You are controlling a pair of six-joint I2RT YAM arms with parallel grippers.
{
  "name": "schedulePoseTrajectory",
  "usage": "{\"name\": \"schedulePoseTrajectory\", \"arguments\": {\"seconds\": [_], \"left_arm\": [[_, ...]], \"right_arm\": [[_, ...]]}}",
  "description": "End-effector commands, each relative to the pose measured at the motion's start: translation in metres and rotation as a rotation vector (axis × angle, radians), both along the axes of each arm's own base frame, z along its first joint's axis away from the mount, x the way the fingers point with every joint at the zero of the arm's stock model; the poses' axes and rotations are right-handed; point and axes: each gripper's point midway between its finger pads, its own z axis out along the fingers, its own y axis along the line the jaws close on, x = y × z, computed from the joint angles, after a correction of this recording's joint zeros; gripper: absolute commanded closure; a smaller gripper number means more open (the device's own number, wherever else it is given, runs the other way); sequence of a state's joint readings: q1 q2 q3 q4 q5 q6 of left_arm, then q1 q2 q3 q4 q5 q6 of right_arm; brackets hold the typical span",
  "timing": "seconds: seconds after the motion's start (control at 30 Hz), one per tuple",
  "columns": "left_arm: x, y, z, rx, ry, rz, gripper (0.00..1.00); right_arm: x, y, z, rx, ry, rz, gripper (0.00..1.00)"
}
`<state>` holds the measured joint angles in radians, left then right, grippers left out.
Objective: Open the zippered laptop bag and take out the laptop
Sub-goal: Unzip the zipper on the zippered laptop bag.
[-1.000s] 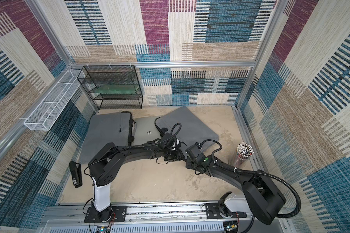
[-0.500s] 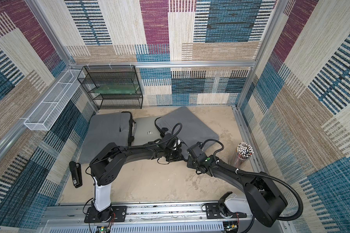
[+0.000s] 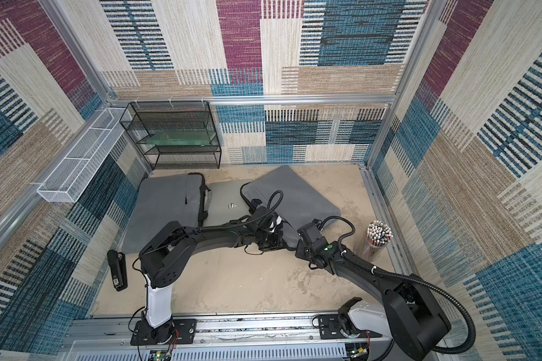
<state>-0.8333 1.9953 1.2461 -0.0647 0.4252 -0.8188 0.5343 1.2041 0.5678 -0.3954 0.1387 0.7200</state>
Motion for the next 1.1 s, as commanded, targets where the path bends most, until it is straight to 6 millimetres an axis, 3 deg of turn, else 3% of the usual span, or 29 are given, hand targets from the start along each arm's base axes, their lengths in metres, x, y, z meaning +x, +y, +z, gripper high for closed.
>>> {"name": "schedulePoseTrajectory", "arguments": {"seconds": [0.0, 0.3, 0.77, 0.8, 0.87, 0.9, 0.97, 1.07], "left_arm": [[0.0, 0.005, -0.003, 0.022, 0.002, 0.002, 1.0], [-0.002, -0.001, -0.001, -0.002, 0.0, -0.014, 1.0], [-0.009, -0.003, -0.004, -0.007, 0.01, -0.035, 1.0], [-0.012, -0.004, -0.005, -0.007, 0.012, -0.044, 1.0], [-0.014, -0.005, -0.006, -0.008, 0.014, -0.053, 1.0], [-0.015, -0.005, -0.007, -0.008, 0.015, -0.058, 1.0], [-0.016, -0.007, -0.005, -0.013, 0.01, -0.067, 1.0], [-0.018, -0.011, -0.003, -0.021, 0.008, -0.085, 1.0]], "right_arm": [[0.004, -0.026, 0.001, -0.111, -0.018, -0.073, 1.0], [0.003, -0.051, -0.003, -0.15, 0.005, -0.168, 1.0], [-0.002, -0.056, 0.003, -0.177, 0.015, -0.173, 0.98], [-0.002, -0.054, 0.005, -0.177, 0.012, -0.164, 0.91], [0.0, -0.047, 0.01, -0.173, -0.001, -0.136, 0.64], [0.001, -0.044, 0.013, -0.174, -0.009, -0.124, 0.56], [0.004, -0.038, 0.021, -0.17, -0.027, -0.108, 0.47], [0.009, -0.031, 0.031, -0.166, -0.044, -0.086, 0.43]]}}
